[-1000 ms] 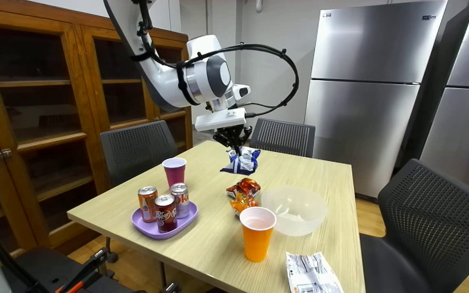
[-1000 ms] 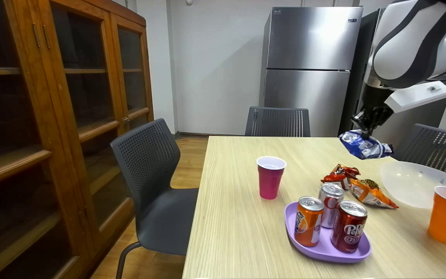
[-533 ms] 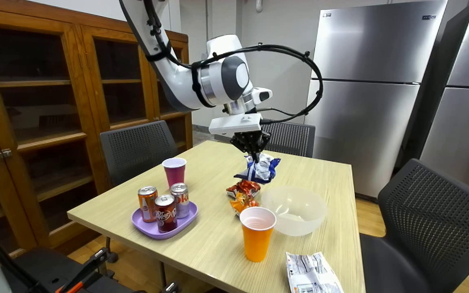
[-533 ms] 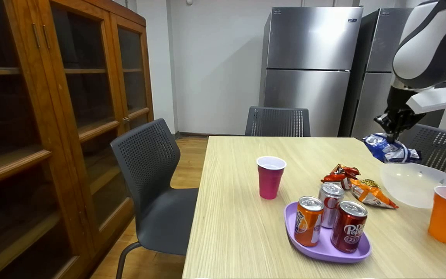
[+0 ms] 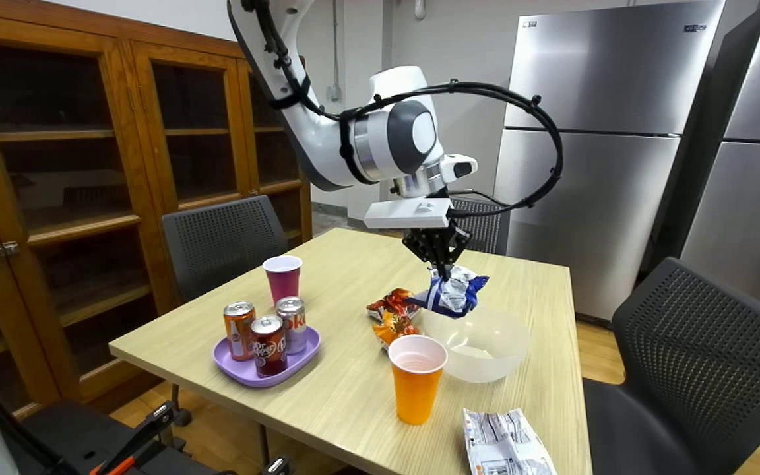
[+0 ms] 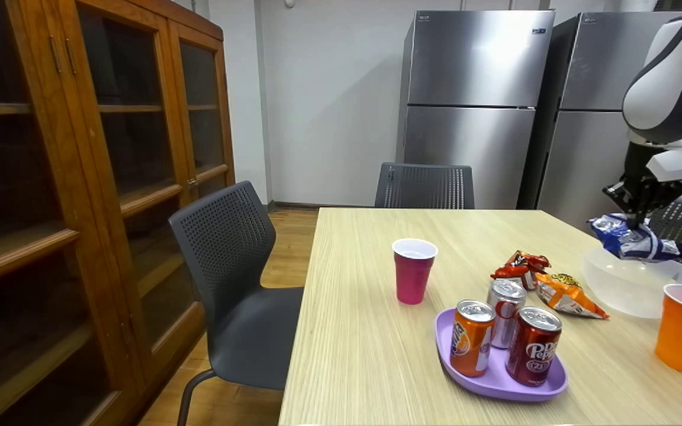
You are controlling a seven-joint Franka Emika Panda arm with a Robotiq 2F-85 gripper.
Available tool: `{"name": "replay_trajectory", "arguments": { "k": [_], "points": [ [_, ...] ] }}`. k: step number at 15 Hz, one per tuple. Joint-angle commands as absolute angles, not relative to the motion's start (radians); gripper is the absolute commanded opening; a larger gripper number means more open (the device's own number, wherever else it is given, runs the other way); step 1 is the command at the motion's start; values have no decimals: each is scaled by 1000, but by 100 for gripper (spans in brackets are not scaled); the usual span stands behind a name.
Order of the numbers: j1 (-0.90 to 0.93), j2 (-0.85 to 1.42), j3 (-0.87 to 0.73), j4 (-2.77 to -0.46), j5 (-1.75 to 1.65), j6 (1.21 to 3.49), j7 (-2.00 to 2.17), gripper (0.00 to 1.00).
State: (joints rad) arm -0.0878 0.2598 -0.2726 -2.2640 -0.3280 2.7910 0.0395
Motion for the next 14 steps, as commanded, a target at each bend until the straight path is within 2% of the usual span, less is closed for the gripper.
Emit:
{"name": "replay_trajectory", "arguments": {
  "k": [1,14],
  "points": [
    [-104,326,-286,-2186,-304,2742,82,0],
    [-130,549,-290,-1972,-166,2629,123,0]
  ]
}}
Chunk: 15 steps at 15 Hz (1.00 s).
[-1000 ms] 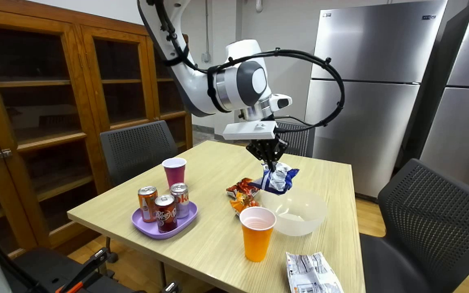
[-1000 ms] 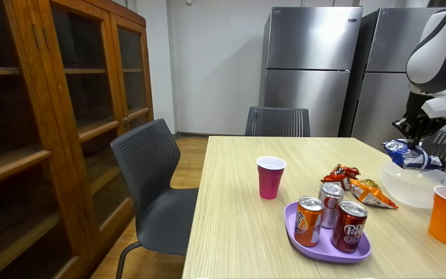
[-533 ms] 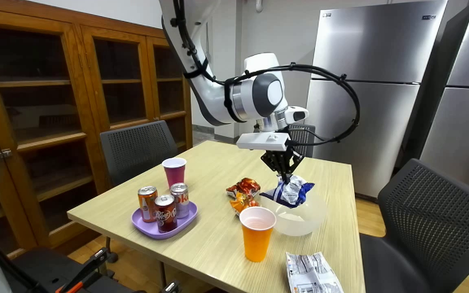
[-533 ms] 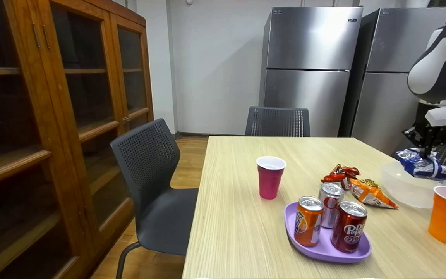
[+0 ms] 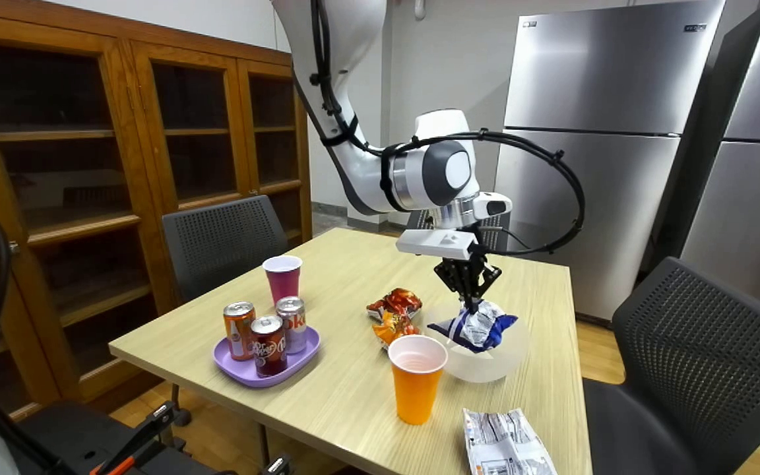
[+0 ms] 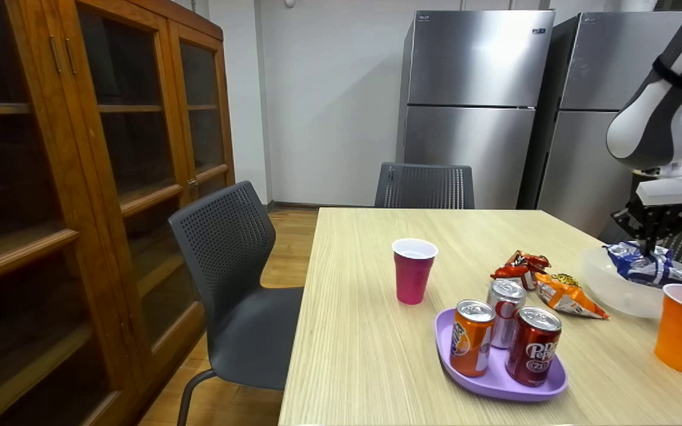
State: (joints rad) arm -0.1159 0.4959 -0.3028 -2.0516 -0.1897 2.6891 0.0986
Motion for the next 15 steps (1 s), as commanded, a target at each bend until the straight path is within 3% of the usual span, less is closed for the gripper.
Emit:
{"name": "replay_trajectory", "arguments": {
  "k": [1,15],
  "points": [
    [-129,566,-291,-1956,-161,2620,128,0],
    [-135,747,-286,-1784,-86,2486,197,0]
  ]
}}
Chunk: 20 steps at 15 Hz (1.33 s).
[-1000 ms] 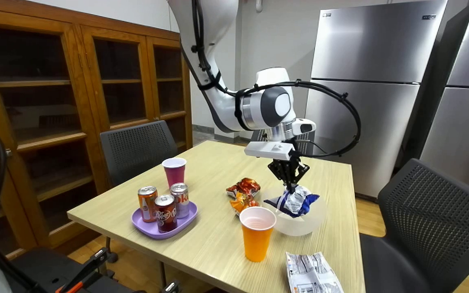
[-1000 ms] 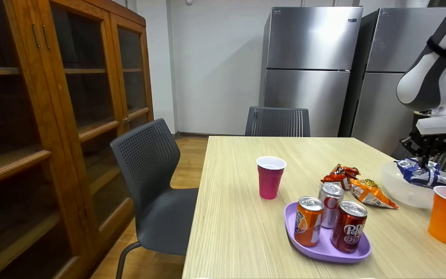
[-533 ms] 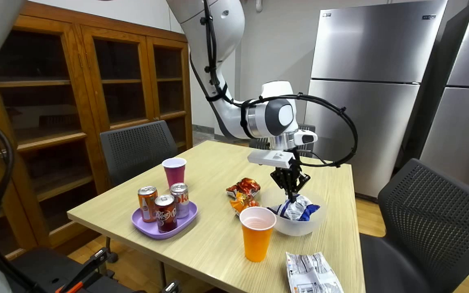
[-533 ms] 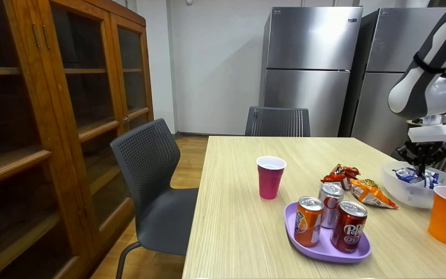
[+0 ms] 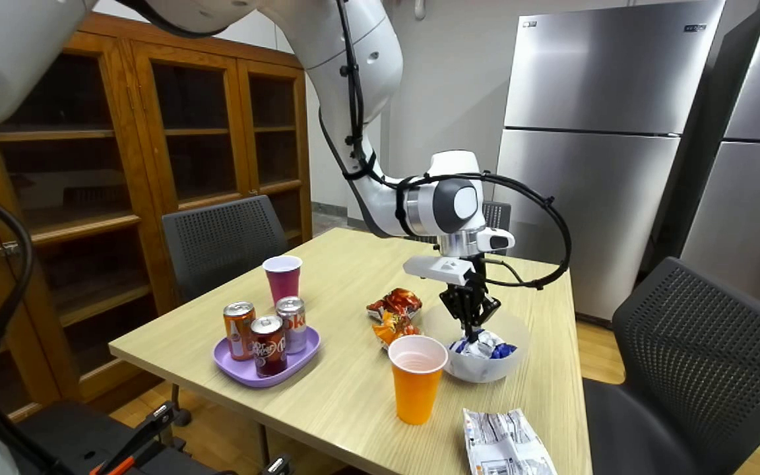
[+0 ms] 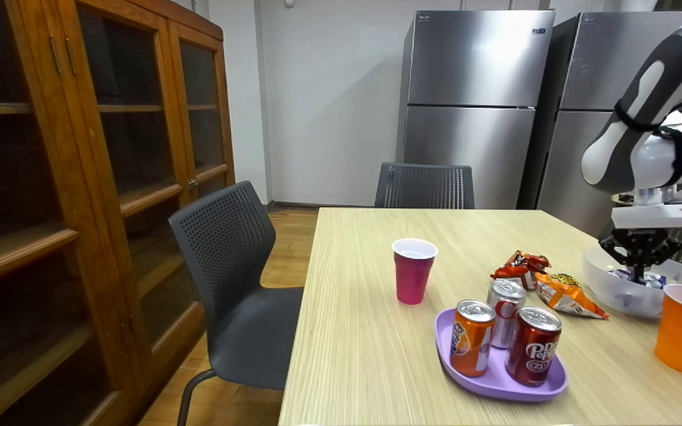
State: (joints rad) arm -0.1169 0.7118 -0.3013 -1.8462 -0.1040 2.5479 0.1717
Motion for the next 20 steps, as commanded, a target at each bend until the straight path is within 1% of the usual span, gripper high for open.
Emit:
{"name": "replay_trajectory", "arguments": {
  "k": [1,7,8,9,10,16,17,19,20],
  "points": [
    [-137,752,-285,-1777,-83,2478,200,0],
    [-139,761,-287,-1757,-78,2452,211,0],
    [-138,758,-288,-1759,-79,2449,212,26],
    [-139,753,-288,-1761,-79,2447,211,28],
    [-139,743,-287,-1770,-80,2451,209,34],
    [-124,662,-296,-1844,-94,2495,208,78],
    [-123,645,-296,-1857,-94,2501,207,87],
    [-115,605,-297,-1887,-100,2514,211,100],
    [-110,586,-297,-1899,-102,2520,214,100]
  ]
}}
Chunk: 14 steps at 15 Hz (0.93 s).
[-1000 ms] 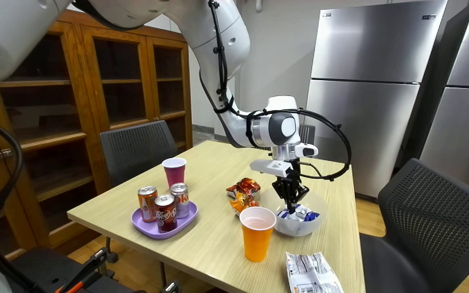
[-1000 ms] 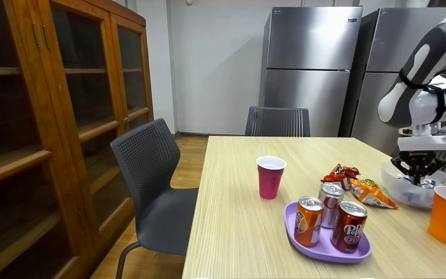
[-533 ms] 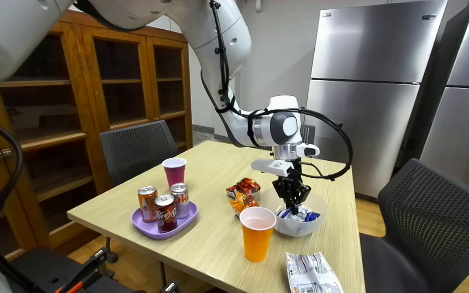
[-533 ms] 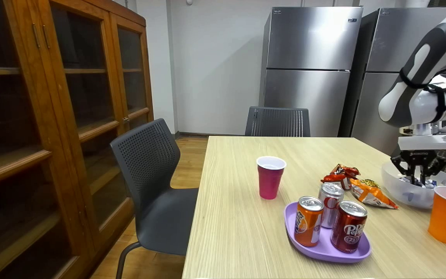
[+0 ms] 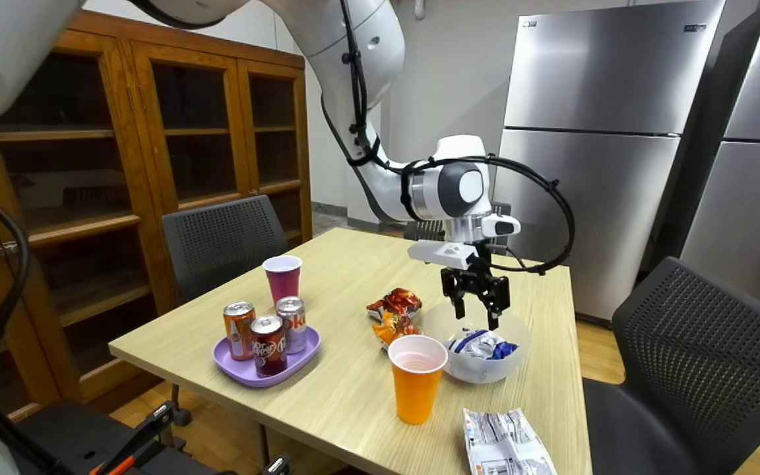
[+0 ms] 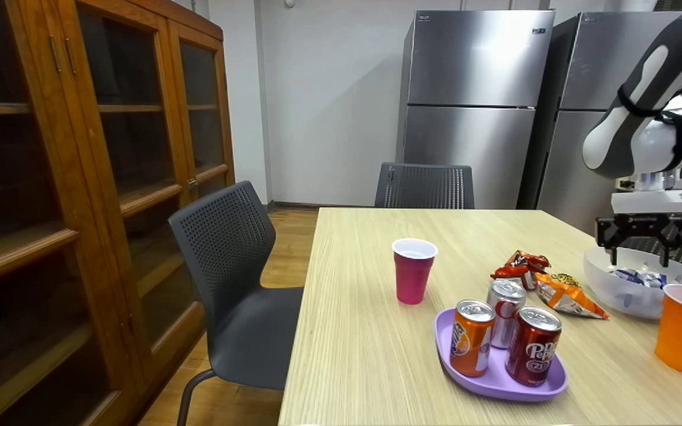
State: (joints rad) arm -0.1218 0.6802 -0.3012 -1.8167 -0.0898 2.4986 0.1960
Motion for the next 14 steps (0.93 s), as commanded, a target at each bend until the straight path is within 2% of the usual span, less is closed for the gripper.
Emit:
{"name": "replay_trajectory", "arguments": {
  "k": [1,9,14],
  "points": [
    [-104,565,-296,-1915,-103,2526,219,100],
    [-33,422,-264,-2012,-113,2539,253,100],
    [13,429,-218,-1998,-100,2529,307,100]
  ]
}}
